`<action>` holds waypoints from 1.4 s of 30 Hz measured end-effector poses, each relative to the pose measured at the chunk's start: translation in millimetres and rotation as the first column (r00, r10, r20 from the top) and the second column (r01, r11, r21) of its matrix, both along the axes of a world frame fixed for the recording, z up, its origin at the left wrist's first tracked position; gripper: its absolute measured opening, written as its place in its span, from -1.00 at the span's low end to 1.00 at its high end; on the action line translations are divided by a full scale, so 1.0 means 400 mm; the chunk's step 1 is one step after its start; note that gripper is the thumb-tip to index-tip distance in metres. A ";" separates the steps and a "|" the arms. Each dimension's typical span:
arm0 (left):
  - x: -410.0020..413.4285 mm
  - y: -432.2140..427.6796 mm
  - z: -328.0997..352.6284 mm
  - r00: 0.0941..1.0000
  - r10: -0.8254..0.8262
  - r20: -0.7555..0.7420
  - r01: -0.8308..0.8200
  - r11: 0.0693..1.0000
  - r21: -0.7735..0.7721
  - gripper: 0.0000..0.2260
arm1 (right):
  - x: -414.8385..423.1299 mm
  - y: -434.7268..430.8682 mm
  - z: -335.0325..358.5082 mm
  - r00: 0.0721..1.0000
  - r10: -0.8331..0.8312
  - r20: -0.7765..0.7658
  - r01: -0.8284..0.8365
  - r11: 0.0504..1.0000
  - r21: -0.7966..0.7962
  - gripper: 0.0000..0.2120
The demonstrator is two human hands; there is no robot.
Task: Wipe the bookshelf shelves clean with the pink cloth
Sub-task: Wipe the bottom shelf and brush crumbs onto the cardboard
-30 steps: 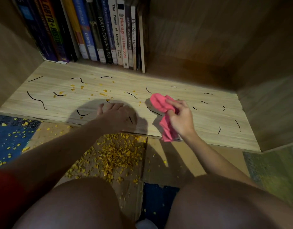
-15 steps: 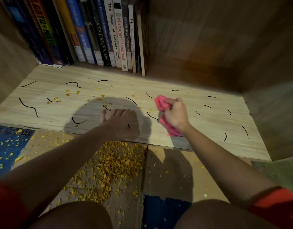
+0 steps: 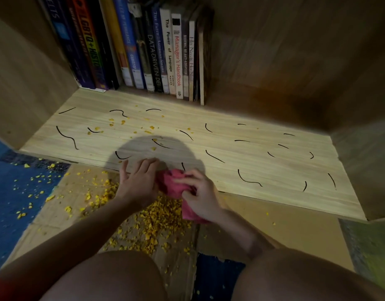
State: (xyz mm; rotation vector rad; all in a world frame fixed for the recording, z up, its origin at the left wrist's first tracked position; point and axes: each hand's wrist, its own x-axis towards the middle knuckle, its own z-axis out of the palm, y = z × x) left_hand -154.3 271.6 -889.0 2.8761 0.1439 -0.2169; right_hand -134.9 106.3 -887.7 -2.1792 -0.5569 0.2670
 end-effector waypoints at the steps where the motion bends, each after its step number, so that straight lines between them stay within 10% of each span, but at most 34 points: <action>1: -0.008 0.002 -0.001 1.000 -0.002 0.006 0.002 1.000 0.001 -0.50 | -0.004 -0.002 0.001 1.000 -0.004 0.003 0.004 1.000 0.007 -0.50; 17: -0.081 0.005 -0.022 0.996 -0.021 0.084 0.018 0.999 0.038 -0.41 | -0.042 -0.049 -0.007 0.999 -0.054 0.003 0.054 0.992 -0.113 -0.72; 29: -0.082 0.026 -0.040 0.954 -0.034 0.299 0.056 0.996 -0.065 -0.89 | -0.048 -0.058 -0.016 0.985 -0.118 0.124 0.128 0.989 -0.077 -0.68; 36: -0.082 0.035 -0.027 0.974 0.016 0.228 -0.010 1.000 -0.028 -0.63 | -0.005 -0.021 0.016 0.978 -0.127 0.166 0.129 0.992 -0.005 -0.62; 42: -0.076 0.038 -0.008 0.990 0.100 0.101 -0.100 0.995 -0.003 -0.38 | 0.110 0.059 0.045 0.982 0.024 0.189 0.027 0.964 -0.266 -0.62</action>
